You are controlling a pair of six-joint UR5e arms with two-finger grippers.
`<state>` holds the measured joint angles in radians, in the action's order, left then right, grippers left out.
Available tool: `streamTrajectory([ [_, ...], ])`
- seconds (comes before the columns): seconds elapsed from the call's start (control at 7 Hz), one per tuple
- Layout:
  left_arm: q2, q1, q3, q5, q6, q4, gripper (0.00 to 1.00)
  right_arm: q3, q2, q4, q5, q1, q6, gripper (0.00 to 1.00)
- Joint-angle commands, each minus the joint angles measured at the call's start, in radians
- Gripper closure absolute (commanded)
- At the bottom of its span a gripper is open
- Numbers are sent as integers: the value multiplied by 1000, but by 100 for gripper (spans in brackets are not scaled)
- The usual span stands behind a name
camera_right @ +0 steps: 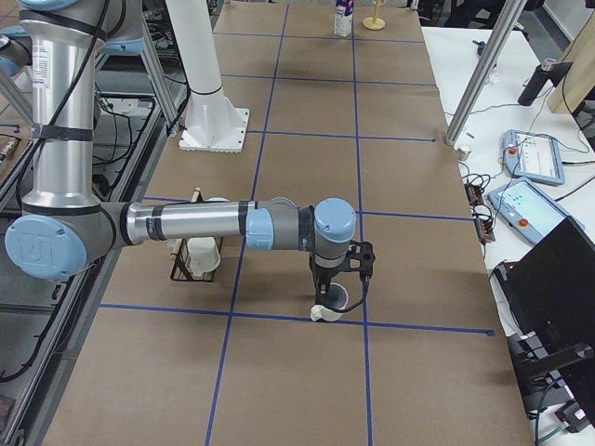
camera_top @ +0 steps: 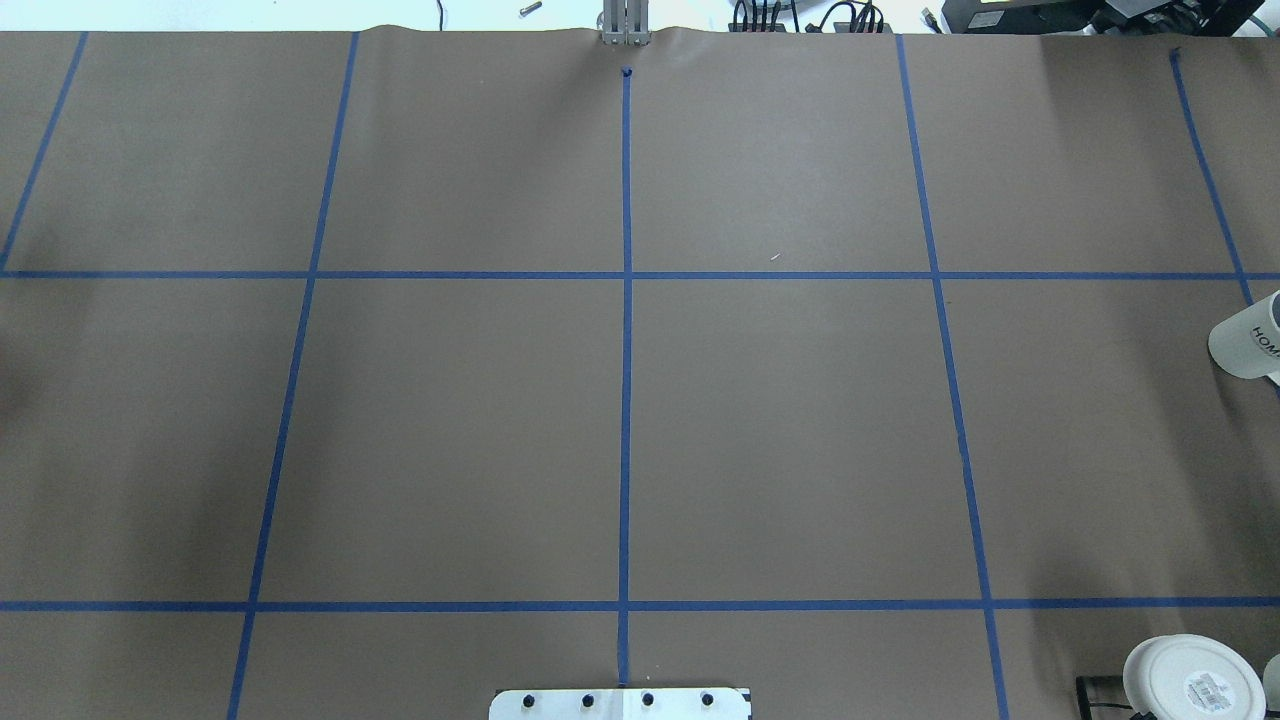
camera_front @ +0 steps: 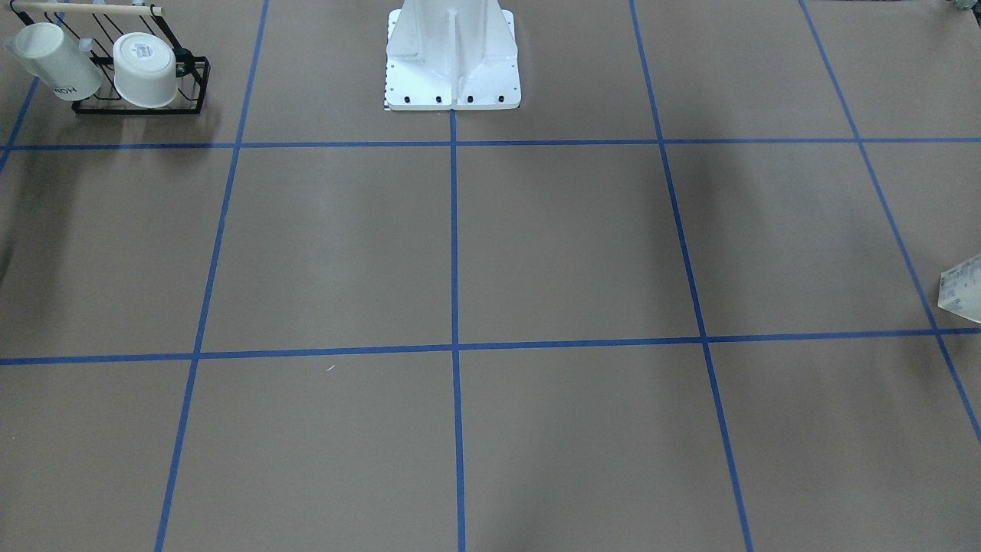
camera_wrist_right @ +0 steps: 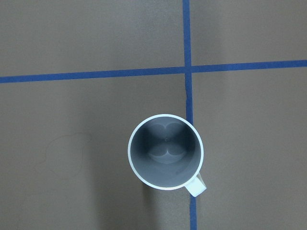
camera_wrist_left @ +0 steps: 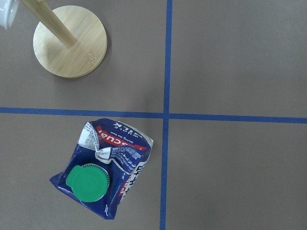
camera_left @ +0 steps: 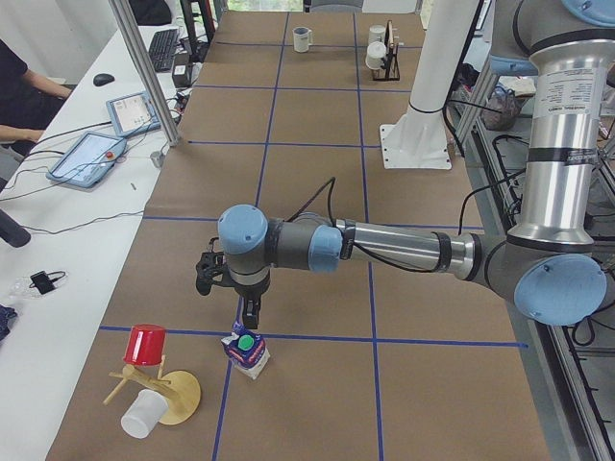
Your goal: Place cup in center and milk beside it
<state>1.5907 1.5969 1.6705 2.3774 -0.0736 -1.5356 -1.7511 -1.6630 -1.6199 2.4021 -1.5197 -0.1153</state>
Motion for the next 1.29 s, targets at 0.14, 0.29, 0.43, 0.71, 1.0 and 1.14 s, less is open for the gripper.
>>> streamTrajectory([
  [0.14, 2, 0, 9, 0, 0, 0, 2, -1, 0, 0, 0, 0, -1, 0],
  [0.29, 2, 0, 8, -1, 0, 2, 2, -1, 2, 0, 0, 0, -3, 0],
  [0.43, 5, 0, 5, -3, 0, 2, 2, -4, 2, 0, 0, 0, -1, 0],
  [0.71, 5, 0, 8, -3, 0, 3, 2, -4, 0, 0, 0, 0, -1, 0],
  [1.0, 0, 0, 2, -13, -2, 0, 2, -7, 3, 0, 0, 0, -3, 0],
  [1.14, 3, 0, 2, -12, -5, -4, 2, -2, 6, 0, -1, 0, 2, 0],
])
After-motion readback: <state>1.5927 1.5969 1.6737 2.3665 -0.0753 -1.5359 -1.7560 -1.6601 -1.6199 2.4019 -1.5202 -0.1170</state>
